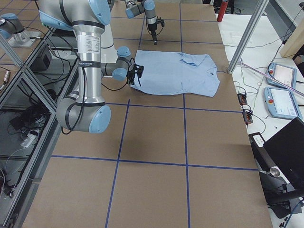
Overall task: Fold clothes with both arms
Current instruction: 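Move both grippers to the shirt hem corners nearest the robot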
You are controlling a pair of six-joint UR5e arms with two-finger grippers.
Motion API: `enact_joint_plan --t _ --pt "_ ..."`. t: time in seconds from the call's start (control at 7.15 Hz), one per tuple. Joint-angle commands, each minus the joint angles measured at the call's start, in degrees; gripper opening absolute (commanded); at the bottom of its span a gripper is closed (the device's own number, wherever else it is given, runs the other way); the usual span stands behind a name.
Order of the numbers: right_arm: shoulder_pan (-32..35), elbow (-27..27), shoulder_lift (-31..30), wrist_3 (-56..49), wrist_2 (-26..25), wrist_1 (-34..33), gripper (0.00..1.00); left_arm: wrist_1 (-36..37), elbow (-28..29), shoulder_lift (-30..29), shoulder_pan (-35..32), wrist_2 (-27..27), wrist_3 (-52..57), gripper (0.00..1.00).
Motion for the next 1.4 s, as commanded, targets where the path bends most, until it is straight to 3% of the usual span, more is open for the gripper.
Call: enact_joint_plan --t 0.0,0.42,1.26 --pt "0.30 0.06 0.06 -0.17 -0.20 0.00 0.00 1.60 -0.21 0.68 8.24 3.85 -7.95 0.99" --pt "0.83 0.06 0.85 -0.43 -0.20 0.09 0.00 3.80 0.15 0.15 12.14 6.32 -10.52 0.96" --pt "0.83 0.06 0.85 -0.43 -0.20 0.09 0.00 3.81 1.99 -0.03 13.90 6.58 -12.28 0.77"
